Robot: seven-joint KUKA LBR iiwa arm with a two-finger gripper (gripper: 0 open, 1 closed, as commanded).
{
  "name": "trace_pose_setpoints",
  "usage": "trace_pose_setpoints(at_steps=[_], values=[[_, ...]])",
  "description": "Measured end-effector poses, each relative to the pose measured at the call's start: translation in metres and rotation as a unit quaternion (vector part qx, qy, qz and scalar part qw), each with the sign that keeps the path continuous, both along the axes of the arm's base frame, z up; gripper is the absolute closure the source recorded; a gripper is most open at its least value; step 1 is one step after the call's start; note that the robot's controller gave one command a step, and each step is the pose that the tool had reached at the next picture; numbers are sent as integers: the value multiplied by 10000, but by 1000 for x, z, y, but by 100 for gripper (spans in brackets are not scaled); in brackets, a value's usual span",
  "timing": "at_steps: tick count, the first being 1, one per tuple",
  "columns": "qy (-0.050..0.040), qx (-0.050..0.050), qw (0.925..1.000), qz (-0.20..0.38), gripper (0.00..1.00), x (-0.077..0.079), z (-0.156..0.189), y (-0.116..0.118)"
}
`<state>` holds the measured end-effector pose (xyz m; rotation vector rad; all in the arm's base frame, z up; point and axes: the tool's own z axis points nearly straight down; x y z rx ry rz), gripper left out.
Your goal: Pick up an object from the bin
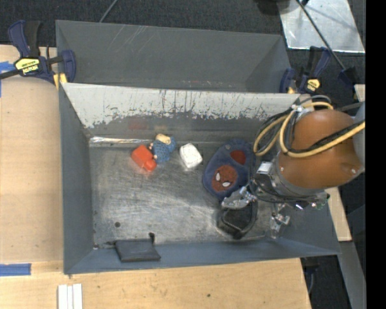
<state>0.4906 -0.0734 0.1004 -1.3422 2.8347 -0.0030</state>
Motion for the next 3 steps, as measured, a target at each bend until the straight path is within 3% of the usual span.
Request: trace_pose_setpoints(at_steps=[1, 2, 3], values=[[-3, 4, 9994, 340, 0, 10, 0, 7], [-12, -6, 9958, 918, 0, 16, -28, 18], [3, -7, 9959, 901, 0, 17, -26, 18]])
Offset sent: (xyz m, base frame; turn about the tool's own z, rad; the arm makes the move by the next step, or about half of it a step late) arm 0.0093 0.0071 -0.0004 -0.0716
